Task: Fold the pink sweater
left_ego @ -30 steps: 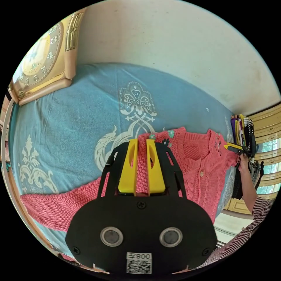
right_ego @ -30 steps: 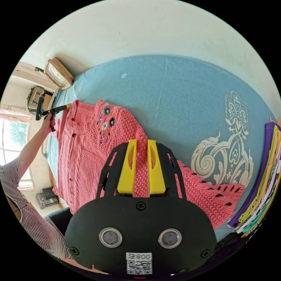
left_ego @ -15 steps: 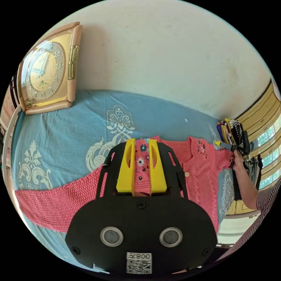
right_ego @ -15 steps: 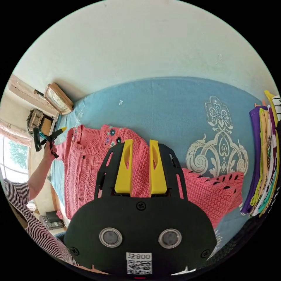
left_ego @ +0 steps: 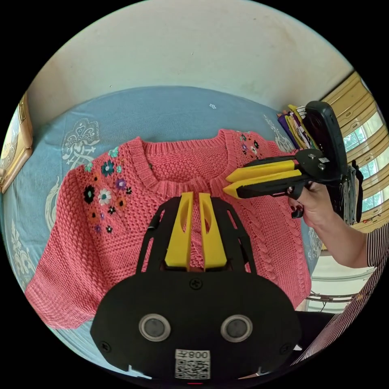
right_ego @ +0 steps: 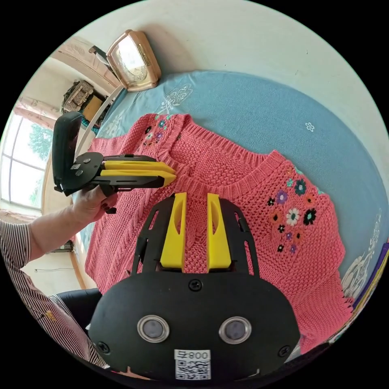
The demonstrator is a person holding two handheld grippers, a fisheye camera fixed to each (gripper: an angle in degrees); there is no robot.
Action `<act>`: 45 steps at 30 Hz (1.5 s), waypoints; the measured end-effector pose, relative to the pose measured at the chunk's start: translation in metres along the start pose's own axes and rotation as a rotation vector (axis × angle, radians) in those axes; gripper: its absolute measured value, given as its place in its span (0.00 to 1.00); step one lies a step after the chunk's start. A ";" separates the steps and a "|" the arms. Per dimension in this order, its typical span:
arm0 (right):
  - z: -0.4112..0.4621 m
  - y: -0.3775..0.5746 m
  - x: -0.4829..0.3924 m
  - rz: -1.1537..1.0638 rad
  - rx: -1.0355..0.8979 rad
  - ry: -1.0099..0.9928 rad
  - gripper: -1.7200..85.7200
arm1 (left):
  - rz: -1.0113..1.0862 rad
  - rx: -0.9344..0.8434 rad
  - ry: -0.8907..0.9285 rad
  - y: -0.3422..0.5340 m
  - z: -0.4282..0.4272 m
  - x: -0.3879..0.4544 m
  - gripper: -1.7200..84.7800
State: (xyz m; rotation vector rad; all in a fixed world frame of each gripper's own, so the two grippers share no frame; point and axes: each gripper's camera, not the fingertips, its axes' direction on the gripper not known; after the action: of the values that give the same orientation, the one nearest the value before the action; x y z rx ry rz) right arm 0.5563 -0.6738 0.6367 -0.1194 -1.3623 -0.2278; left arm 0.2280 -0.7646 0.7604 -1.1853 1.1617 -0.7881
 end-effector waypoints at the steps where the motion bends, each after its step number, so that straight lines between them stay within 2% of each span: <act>1: 0.002 0.001 -0.005 -0.026 0.001 0.062 0.07 | -0.006 0.000 0.007 0.000 0.000 -0.001 0.05; 5: -0.006 0.010 0.003 -0.003 0.049 -0.004 0.05 | -0.038 0.081 0.114 0.004 -0.011 -0.006 0.04; 8: -0.033 0.032 0.026 0.045 0.207 -0.214 0.04 | -0.031 0.128 0.156 0.006 -0.015 -0.005 0.04; 10: -0.051 0.050 0.040 0.038 0.325 -0.351 0.04 | -0.026 0.125 0.172 0.003 -0.009 -0.006 0.04; 14: -0.049 0.055 0.055 0.053 0.345 -0.497 0.04 | -0.035 0.029 0.167 -0.004 0.025 -0.008 0.04; 17: -0.022 0.043 0.046 0.060 0.251 -0.395 0.04 | -0.085 0.079 0.207 0.001 0.026 -0.013 0.04; 21: 0.019 0.029 0.035 0.083 0.100 -0.295 0.05 | -0.149 0.182 0.164 0.014 0.011 -0.015 0.03; 24: 0.020 0.034 0.029 0.077 0.121 -0.266 0.05 | -0.073 0.185 0.221 0.012 0.019 0.002 0.03; 27: 0.019 0.039 0.027 0.090 0.126 -0.262 0.04 | -0.033 0.051 0.100 0.003 0.053 0.020 0.02; 30: -0.003 0.048 0.028 0.096 0.194 -0.224 0.03 | -0.063 0.078 0.132 0.001 0.064 0.023 0.02; 33: -0.024 0.055 0.038 0.149 0.263 -0.048 0.03 | -0.073 0.092 0.148 0.002 0.074 0.029 0.02; 37: 0.004 0.048 0.045 0.139 0.133 0.207 0.02 | -0.050 0.141 0.083 0.004 0.070 0.044 0.02; 39: 0.006 0.053 0.037 0.109 0.156 0.249 0.02 | -0.116 0.219 -0.120 0.009 0.052 0.041 0.02; 41: 0.008 0.058 0.032 0.104 0.175 0.283 0.02 | -0.197 0.232 -0.207 0.009 0.049 0.027 0.02; 43: 0.009 0.064 0.032 0.111 0.184 0.282 0.02 | -0.248 0.122 -0.245 0.002 0.066 0.007 0.02; 45: 0.004 0.067 0.041 0.154 0.171 0.221 0.02 | -0.282 0.135 -0.116 0.001 0.075 -0.006 0.02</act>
State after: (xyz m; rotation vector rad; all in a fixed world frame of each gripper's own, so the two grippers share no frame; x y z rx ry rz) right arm 0.5754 -0.6118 0.6808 -0.0535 -1.1407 0.0060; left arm 0.2978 -0.7377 0.7588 -1.2794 0.8434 -0.9804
